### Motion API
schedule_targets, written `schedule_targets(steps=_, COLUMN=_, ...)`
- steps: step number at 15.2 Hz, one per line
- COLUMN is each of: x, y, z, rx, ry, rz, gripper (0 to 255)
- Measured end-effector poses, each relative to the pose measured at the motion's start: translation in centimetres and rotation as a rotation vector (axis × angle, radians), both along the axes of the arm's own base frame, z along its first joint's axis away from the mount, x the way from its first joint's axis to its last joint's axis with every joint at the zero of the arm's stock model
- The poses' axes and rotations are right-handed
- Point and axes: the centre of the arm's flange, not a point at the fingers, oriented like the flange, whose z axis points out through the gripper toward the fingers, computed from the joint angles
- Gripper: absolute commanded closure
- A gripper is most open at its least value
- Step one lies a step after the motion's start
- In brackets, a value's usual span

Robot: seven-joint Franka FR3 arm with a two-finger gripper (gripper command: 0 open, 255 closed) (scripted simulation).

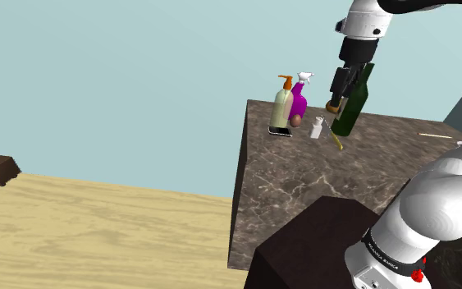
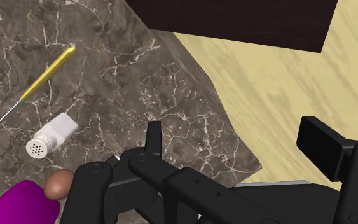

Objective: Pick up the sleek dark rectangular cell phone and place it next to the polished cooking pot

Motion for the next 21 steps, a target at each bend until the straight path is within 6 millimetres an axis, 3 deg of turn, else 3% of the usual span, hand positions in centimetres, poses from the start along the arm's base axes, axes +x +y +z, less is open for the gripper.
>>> schedule_targets(steps=3, x=0.3, y=-1.2, z=-1.1, rx=0.010, ry=-0.008, rz=0.036, gripper=0)
schedule_targets(steps=10, x=2.8, y=-7.9, z=-6.8, rx=0.064, ry=-0.058, rz=0.249, gripper=0)
schedule_targets(steps=15, x=6.1, y=-12.4, z=-10.8, rx=0.102, ry=-0.096, rz=0.407, gripper=0)
schedule_targets(steps=21, x=10.6, y=-16.3, z=-15.9, rx=0.150, ry=-0.142, rz=0.599, gripper=0)
